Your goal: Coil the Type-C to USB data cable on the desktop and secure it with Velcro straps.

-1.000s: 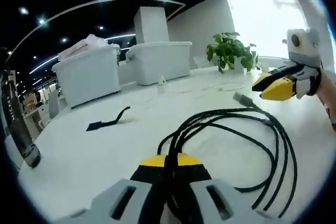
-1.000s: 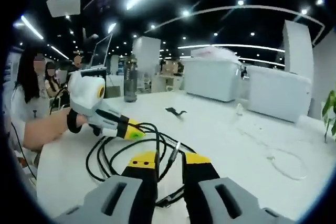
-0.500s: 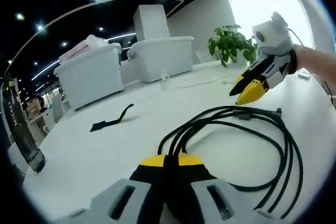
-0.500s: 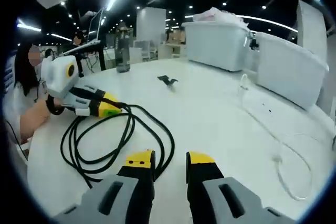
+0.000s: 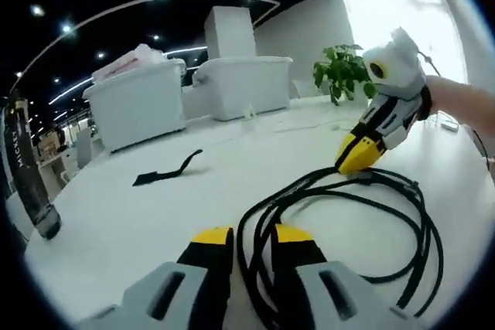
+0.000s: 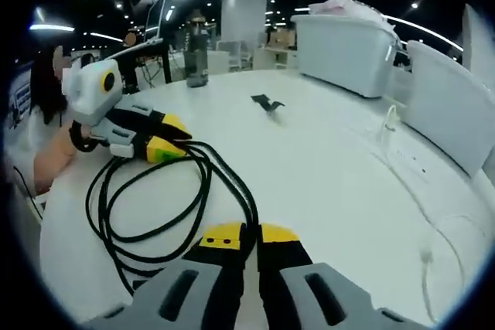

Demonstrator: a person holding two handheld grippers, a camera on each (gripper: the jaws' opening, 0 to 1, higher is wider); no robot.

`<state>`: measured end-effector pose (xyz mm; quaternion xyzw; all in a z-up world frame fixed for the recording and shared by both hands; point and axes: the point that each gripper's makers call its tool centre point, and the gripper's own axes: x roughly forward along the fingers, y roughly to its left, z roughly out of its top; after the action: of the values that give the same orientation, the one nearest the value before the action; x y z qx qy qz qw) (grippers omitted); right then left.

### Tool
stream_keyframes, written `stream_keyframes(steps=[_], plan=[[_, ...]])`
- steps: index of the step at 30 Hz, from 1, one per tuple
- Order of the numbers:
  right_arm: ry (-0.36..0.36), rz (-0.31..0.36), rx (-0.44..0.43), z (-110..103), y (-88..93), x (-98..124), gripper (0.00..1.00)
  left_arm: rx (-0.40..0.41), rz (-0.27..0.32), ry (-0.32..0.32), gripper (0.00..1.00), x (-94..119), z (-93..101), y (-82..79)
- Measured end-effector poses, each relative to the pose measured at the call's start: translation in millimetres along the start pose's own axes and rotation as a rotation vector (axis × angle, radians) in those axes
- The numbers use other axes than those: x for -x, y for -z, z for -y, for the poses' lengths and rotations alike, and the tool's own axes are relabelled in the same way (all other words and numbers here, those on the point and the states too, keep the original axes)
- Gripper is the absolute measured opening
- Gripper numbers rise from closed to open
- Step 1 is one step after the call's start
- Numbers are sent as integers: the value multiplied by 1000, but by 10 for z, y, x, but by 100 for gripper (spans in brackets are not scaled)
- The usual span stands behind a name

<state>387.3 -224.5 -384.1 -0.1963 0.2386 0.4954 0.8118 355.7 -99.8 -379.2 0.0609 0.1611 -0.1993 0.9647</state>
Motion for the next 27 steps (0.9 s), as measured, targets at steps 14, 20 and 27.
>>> stream_keyframes(steps=[14,20,27], plan=[[-44,32,-1,-60,-55,-26,8,-29,-11,-10,10,-12,-24,6],[-82,121,26,-139,-442,-51,24,-34,-13,8,8,-11,22,5],[-227,-11,266,-572,-407,-402,24,-30,-10,46,8,-18,100,-19]])
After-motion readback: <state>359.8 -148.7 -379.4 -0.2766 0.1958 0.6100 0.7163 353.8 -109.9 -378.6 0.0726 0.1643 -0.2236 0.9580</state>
